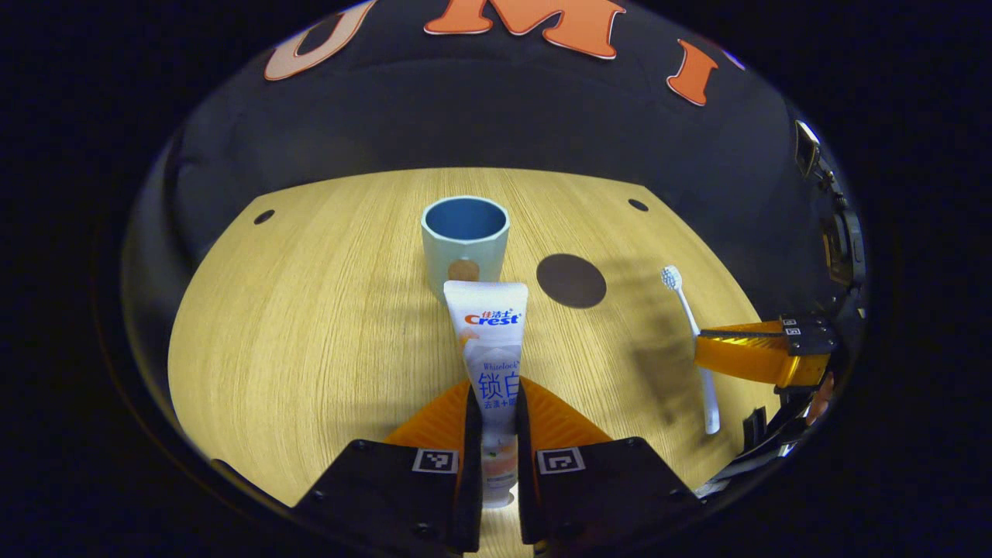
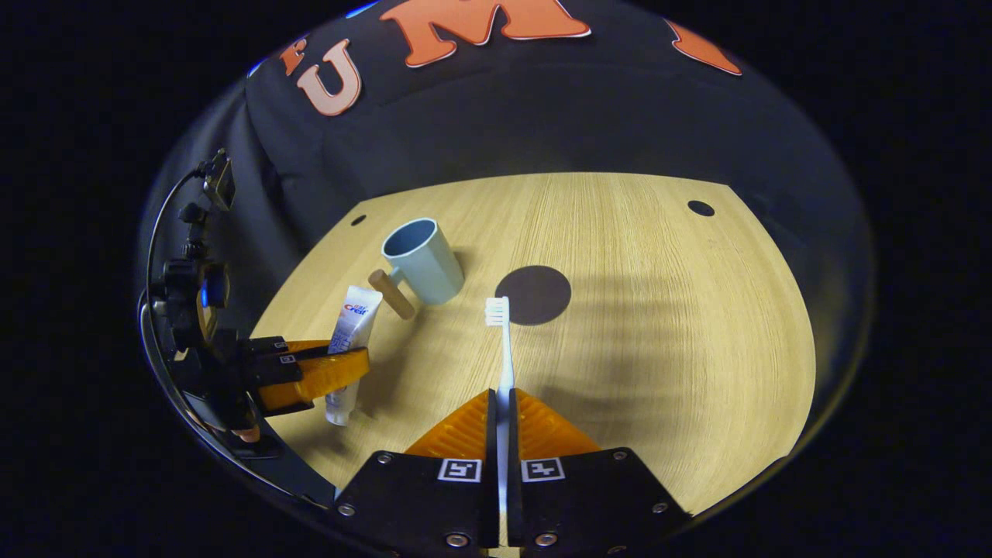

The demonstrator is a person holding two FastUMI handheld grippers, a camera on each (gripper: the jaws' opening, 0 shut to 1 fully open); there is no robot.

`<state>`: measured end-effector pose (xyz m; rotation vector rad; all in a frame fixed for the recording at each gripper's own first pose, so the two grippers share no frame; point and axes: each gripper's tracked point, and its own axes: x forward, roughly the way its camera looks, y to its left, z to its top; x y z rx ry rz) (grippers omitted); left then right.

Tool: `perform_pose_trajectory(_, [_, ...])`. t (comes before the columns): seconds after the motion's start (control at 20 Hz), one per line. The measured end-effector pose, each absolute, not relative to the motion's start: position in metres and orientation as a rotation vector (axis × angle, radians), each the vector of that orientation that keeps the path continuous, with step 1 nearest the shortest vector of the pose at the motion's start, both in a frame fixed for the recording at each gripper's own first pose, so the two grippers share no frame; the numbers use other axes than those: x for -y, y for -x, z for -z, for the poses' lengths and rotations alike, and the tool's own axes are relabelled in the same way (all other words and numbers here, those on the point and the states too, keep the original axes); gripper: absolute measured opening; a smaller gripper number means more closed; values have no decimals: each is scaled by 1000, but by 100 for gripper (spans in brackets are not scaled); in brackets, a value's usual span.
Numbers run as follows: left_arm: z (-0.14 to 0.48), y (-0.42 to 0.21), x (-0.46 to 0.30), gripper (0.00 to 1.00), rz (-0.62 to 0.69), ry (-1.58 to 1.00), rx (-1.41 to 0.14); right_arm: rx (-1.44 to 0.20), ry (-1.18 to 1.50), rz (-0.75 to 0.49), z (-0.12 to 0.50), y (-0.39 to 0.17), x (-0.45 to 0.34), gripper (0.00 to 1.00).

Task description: Put the toothbrush and toothpaste on the desktop into the cup, then pick up the cup and place it on the coaster on the desktop.

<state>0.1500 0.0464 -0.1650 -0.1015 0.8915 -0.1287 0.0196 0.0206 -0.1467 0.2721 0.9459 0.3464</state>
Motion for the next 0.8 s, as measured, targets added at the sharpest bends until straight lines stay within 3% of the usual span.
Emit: perform_pose_trajectory(0.8, [38, -209, -89, 23, 53, 133, -298, -634, -395, -387, 95, -60, -18, 5])
